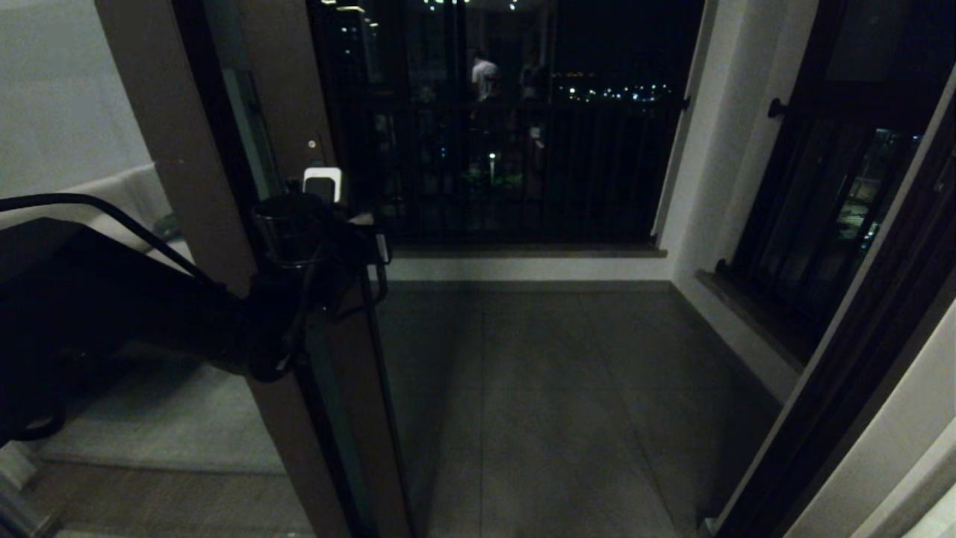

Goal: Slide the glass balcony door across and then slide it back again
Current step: Open the slid door

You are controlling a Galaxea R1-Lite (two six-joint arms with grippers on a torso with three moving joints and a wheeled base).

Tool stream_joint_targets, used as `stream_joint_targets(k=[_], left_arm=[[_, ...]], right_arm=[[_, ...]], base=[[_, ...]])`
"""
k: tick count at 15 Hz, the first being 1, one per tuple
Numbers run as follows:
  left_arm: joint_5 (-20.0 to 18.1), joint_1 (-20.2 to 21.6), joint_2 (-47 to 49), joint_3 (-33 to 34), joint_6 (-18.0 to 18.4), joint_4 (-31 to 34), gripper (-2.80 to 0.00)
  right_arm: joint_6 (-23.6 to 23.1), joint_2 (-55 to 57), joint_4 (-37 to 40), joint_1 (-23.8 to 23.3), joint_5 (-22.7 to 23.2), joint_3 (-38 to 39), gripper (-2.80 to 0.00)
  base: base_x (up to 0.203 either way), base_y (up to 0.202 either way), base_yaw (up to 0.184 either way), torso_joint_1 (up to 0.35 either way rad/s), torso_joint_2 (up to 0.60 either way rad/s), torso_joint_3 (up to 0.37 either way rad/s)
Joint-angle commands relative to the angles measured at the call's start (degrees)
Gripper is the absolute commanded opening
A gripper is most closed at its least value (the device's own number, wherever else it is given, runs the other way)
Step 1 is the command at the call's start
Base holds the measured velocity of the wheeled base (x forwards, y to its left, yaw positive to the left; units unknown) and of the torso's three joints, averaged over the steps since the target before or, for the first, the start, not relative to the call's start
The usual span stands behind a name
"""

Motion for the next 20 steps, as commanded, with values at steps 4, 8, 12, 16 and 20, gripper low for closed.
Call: stream_joint_targets(k=[4,8,12,16,20], left_arm=[[-0.08,0.18,0.14,0.04,0.00,-0.26,-2.80],[-0.17,1.02,-0.13,0.04,-0.09,-0.35,-2.80],[-0.17,1.74,-0.21,0.13,-0.09,-0.35,-2.80],[-0.17,1.93,-0.21,0.22,-0.18,-0.35,-2.80],[-0.26,2.55,-0.43,0.83,-0.18,-0.40,-2.80]], right_arm=[[0.00,0.07,0.00,-0.04,0.00,0.00,-2.80],[0.00,0.07,0.00,-0.04,0.00,0.00,-2.80],[0.00,0.07,0.00,-0.04,0.00,0.00,-2.80],[0.00,0.07,0.00,-0.04,0.00,0.00,-2.80],[0.00,0.07,0.00,0.02,0.00,0.00,-2.80]], base=[[0.000,0.000,0.000,0.000,0.00,0.000],[0.000,0.000,0.000,0.000,0.00,0.000],[0.000,0.000,0.000,0.000,0.00,0.000],[0.000,0.000,0.000,0.000,0.00,0.000],[0.000,0.000,0.000,0.000,0.00,0.000]])
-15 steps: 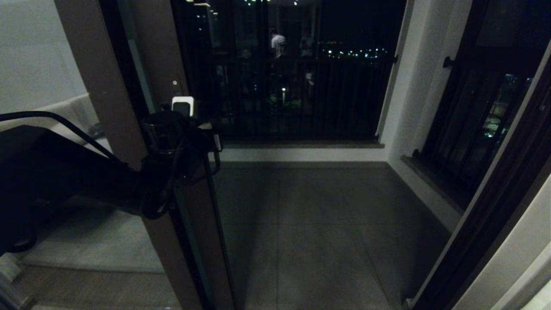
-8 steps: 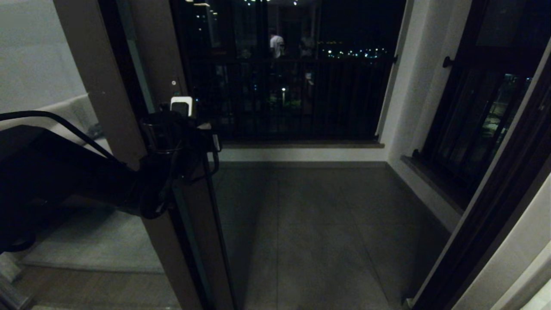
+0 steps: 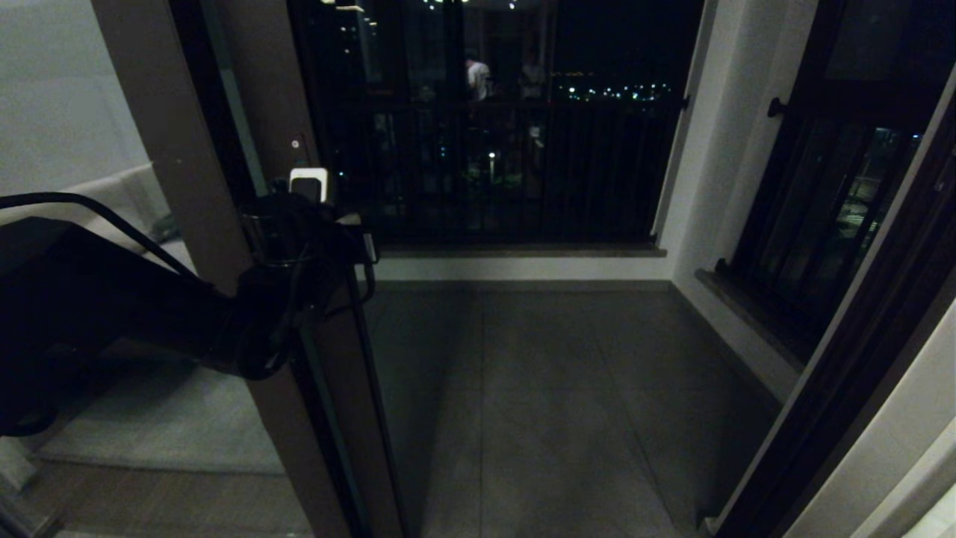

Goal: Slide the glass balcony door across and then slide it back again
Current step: Open the slid door

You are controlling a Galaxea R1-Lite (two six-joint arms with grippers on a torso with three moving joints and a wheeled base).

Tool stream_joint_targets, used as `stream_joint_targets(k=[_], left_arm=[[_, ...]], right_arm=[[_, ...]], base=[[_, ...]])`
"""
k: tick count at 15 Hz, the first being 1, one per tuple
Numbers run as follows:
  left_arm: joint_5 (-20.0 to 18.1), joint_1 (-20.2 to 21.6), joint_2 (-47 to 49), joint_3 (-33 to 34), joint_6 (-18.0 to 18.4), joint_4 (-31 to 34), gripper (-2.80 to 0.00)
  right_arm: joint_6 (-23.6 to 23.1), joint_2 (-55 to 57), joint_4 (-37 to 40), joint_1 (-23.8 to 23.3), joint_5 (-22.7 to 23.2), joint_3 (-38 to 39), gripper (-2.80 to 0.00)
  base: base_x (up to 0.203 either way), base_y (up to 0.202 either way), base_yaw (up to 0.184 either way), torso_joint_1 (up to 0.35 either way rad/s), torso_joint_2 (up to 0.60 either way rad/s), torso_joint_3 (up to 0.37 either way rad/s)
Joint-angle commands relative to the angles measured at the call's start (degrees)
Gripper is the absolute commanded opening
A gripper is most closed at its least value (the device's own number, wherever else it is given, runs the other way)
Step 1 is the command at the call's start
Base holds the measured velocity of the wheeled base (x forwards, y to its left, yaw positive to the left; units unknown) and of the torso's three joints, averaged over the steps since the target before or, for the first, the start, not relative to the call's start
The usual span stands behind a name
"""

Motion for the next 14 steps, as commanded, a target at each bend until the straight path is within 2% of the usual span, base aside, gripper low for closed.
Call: stream_joint_targets(k=[1,11,14], left_arm=[[0.16,0.12,-0.13,0.10,0.01,-0.30,-2.80],[0.25,0.05,-1.01,0.37,0.29,-0.30,-2.80],[0.25,-4.34,-5.08,3.43,0.21,-0.30,-2.80]], right_arm=[[0.00,0.07,0.00,0.07,0.01,0.00,-2.80],[0.00,0.07,0.00,0.02,0.01,0.00,-2.80],[0.00,0.07,0.00,-0.01,0.01,0.00,-2.80]], base=[[0.000,0.000,0.000,0.000,0.00,0.000],[0.000,0.000,0.000,0.000,0.00,0.000],[0.000,0.000,0.000,0.000,0.00,0.000]])
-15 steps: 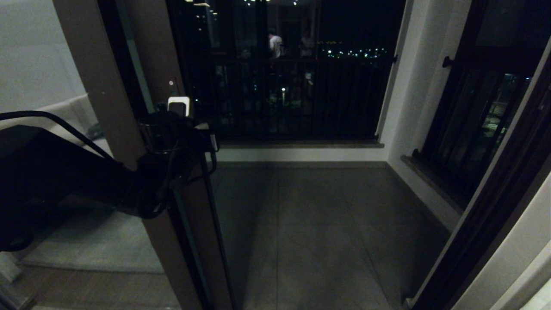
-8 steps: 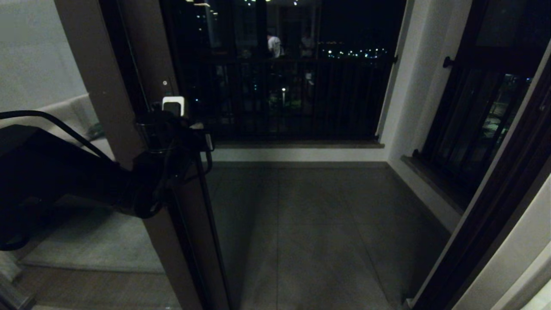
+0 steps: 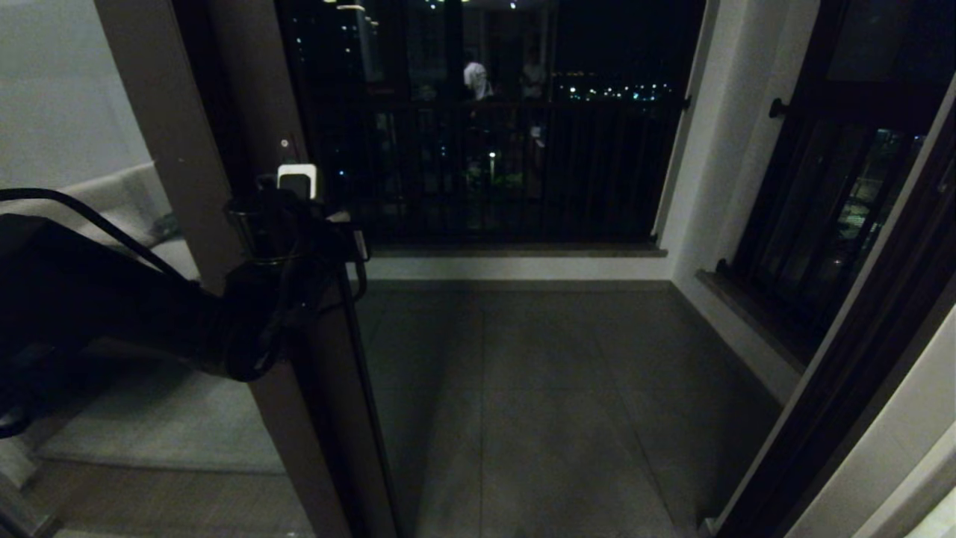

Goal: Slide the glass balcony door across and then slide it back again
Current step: Open the slid door

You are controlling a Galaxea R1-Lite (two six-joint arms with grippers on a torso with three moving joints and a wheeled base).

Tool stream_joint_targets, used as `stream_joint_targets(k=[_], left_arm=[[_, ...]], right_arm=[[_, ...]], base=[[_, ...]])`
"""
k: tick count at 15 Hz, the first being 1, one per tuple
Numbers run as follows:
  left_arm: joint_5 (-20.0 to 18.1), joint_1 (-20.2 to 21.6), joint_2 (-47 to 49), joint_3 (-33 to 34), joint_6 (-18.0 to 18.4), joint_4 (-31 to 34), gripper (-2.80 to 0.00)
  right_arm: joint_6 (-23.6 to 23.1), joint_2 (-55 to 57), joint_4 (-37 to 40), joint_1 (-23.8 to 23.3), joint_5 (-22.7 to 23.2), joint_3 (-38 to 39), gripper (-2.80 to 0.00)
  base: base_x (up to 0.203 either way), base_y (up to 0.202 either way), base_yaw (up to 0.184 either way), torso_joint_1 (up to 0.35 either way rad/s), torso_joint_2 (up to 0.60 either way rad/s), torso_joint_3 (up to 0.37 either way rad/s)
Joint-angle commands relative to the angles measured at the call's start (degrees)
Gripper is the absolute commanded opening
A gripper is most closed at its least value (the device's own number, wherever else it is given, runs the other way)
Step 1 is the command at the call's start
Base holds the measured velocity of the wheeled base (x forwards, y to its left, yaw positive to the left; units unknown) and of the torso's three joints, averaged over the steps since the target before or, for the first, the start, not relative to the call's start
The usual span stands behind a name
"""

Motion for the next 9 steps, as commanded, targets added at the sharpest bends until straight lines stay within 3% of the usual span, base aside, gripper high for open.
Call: stream_joint_targets(k=[1,4,9], left_arm=[[0.07,-4.31,-4.51,2.85,-0.03,-0.36,-2.80],[0.43,-7.16,-8.33,6.43,0.04,-0.36,-2.80],[0.24,-7.76,-21.56,18.53,0.10,0.72,-2.80]], right_arm=[[0.00,0.07,0.00,0.05,0.01,0.00,-2.80],[0.00,0.07,0.00,0.07,0.01,0.00,-2.80],[0.00,0.07,0.00,-0.01,0.01,0.00,-2.80]], base=[[0.000,0.000,0.000,0.000,0.00,0.000],[0.000,0.000,0.000,0.000,0.00,0.000],[0.000,0.000,0.000,0.000,0.00,0.000]])
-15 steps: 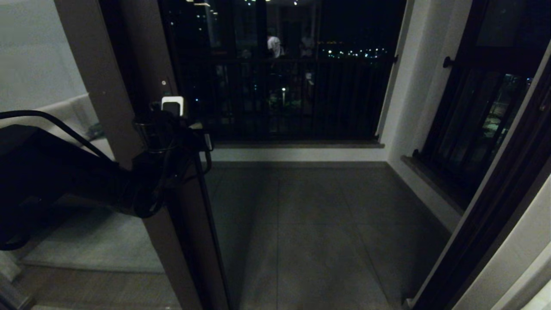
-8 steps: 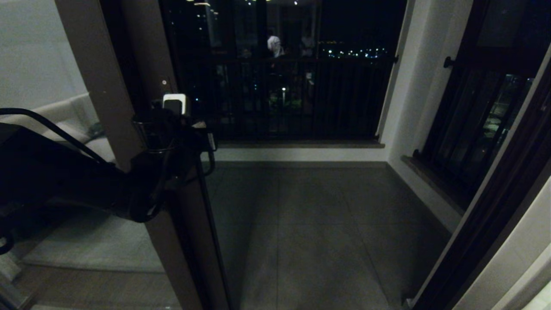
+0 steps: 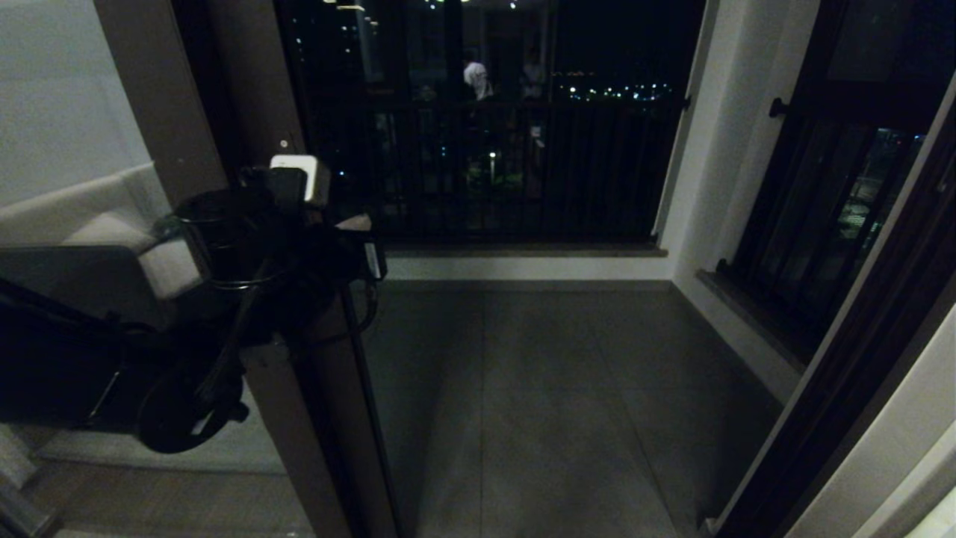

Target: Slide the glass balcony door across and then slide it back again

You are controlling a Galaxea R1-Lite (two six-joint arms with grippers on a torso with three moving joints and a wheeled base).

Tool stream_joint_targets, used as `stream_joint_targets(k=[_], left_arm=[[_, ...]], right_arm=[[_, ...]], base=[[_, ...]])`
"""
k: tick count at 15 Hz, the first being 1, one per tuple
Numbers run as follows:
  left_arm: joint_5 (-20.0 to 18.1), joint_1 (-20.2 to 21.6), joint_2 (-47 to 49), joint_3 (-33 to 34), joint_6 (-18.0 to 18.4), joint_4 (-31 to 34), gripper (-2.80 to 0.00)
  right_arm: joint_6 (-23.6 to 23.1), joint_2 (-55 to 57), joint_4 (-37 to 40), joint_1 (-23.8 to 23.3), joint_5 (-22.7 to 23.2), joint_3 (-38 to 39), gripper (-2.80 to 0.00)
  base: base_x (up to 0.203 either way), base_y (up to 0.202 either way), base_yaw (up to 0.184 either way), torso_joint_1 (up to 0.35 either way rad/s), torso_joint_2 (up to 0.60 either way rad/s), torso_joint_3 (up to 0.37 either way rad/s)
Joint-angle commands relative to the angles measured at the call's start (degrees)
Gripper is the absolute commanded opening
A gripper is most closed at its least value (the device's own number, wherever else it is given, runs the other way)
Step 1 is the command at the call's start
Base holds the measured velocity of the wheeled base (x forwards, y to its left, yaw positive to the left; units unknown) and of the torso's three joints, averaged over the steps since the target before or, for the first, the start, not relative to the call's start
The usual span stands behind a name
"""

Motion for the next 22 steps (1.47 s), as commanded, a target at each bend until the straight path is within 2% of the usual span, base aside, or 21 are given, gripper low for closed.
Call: stream_joint_targets(k=[1,3,5,7,8,9,10,12,14,17,19,20,21,22], left_arm=[[0.05,0.02,-11.22,7.67,0.04,0.88,-2.80],[0.04,0.13,-20.90,13.59,0.05,3.99,-2.80],[0.11,0.16,-31.83,16.98,0.03,10.95,-2.80],[0.18,0.18,-44.79,18.57,-0.03,23.20,-2.80],[0.23,0.37,-51.63,18.84,-0.07,31.53,-2.80],[0.28,1.66,-58.05,19.23,-0.08,40.48,-2.80],[0.18,3.63,-63.22,19.78,-0.08,45.80,-2.80],[0.05,8.11,-72.93,21.12,-0.09,53.48,-2.80],[-0.15,12.57,-79.49,22.57,-0.07,57.71,-2.80],[0.16,15.57,-85.83,26.91,-0.15,58.41,-2.80],[0.94,15.89,-85.81,31.95,-0.24,47.38,-2.80],[1.09,15.96,-85.79,34.81,0.90,41.34,-2.80],[1.13,16.94,-85.79,35.92,2.81,39.70,-2.80],[0.76,19.91,-85.89,35.60,3.41,40.08,-2.80]], right_arm=[[-0.01,0.07,0.00,0.03,0.01,0.00,-2.80],[-0.01,0.07,0.00,-0.01,0.01,0.00,-2.80],[-0.01,0.07,0.00,-0.01,0.01,0.00,-2.80],[-0.01,0.07,0.00,-0.01,0.01,0.00,-2.80],[-0.01,0.07,0.00,-0.01,0.01,0.00,-2.80],[-0.01,0.07,0.00,0.06,0.01,0.00,-2.80],[-0.01,0.07,0.00,-0.01,0.01,0.00,-2.80],[-0.01,0.07,0.00,-0.01,0.01,0.00,-2.80],[-0.01,0.07,0.00,0.00,0.01,0.00,-2.80],[-0.01,0.07,0.00,-0.01,0.01,0.00,-2.80],[-0.01,0.07,0.00,-0.01,0.01,0.00,-2.80],[-0.01,0.07,0.00,0.07,0.01,0.00,-2.80],[-0.01,0.07,0.00,0.05,0.01,0.00,-2.80],[-0.01,0.07,0.00,-0.01,0.01,0.00,-2.80]], base=[[0.000,0.000,0.000,0.000,0.00,0.000],[0.000,0.000,0.000,0.000,0.00,0.000],[0.000,0.000,0.000,0.000,0.00,0.000],[0.000,0.000,0.000,0.000,0.00,0.000],[0.000,0.000,0.000,0.000,0.00,0.000],[0.000,0.000,0.000,0.000,0.00,0.000],[0.000,0.000,0.000,0.000,0.00,0.000],[0.000,0.000,0.000,0.000,0.00,0.000],[0.000,0.000,0.000,0.000,0.00,0.000],[0.000,0.000,0.000,0.000,0.00,0.000],[0.000,0.000,0.000,0.000,0.00,0.000],[0.000,0.000,0.000,0.000,0.00,0.000],[0.000,0.000,0.000,0.000,0.00,0.000],[0.000,0.000,0.000,0.000,0.00,0.000]])
